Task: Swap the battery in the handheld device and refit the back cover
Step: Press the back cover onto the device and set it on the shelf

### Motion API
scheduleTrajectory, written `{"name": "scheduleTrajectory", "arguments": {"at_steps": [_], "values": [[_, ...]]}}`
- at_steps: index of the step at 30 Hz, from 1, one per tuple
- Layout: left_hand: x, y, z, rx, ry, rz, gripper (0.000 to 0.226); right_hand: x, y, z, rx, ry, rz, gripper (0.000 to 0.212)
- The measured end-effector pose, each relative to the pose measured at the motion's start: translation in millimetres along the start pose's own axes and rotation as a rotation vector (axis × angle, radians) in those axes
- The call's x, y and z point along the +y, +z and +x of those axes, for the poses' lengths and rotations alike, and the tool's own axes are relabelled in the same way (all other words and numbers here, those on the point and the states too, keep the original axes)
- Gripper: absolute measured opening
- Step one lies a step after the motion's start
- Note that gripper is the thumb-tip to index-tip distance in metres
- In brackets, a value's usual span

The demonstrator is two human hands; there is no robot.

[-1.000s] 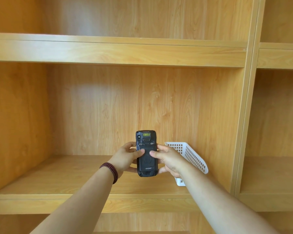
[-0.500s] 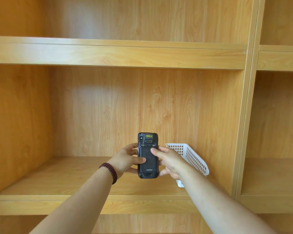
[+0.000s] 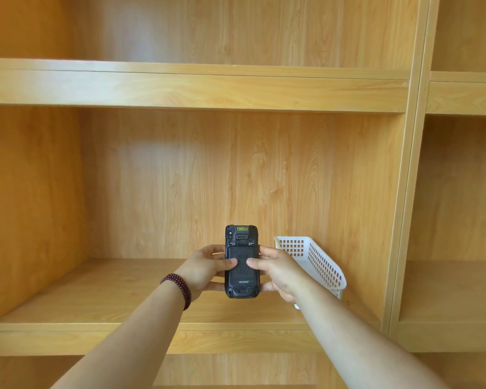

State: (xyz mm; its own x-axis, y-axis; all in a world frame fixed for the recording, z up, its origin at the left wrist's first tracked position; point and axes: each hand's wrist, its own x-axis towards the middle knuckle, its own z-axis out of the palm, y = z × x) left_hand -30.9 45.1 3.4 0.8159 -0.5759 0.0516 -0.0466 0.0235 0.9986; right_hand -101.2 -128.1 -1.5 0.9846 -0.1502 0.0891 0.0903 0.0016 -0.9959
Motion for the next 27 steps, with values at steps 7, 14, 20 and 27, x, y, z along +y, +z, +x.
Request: {"name": "scheduleTrajectory", "arguments": {"at_steps": [7,14,20,27], "values": [[2.4,0.4,7.7,0.128,-0.098,-0.014,0.034,6.0,6.3,10.3,0.125,0.044,-0.003,0.031],[-0.9,5.7,30.5,0.305,-0.154,0.004,0.034,13.5,15.3,36.7,0.238,0.118,-0.146,0.025],[-18.6,0.6,50.1,0.379,-0.184,0.124,0.027,27.4,19.7,58.8,0.282,0.179,-0.255,0.020],[-36.0,-2.0,68.6,0.446,-0.198,0.271,0.018,42.6,18.2,81.2,0.336,0.222,-0.374,0.034]]}}
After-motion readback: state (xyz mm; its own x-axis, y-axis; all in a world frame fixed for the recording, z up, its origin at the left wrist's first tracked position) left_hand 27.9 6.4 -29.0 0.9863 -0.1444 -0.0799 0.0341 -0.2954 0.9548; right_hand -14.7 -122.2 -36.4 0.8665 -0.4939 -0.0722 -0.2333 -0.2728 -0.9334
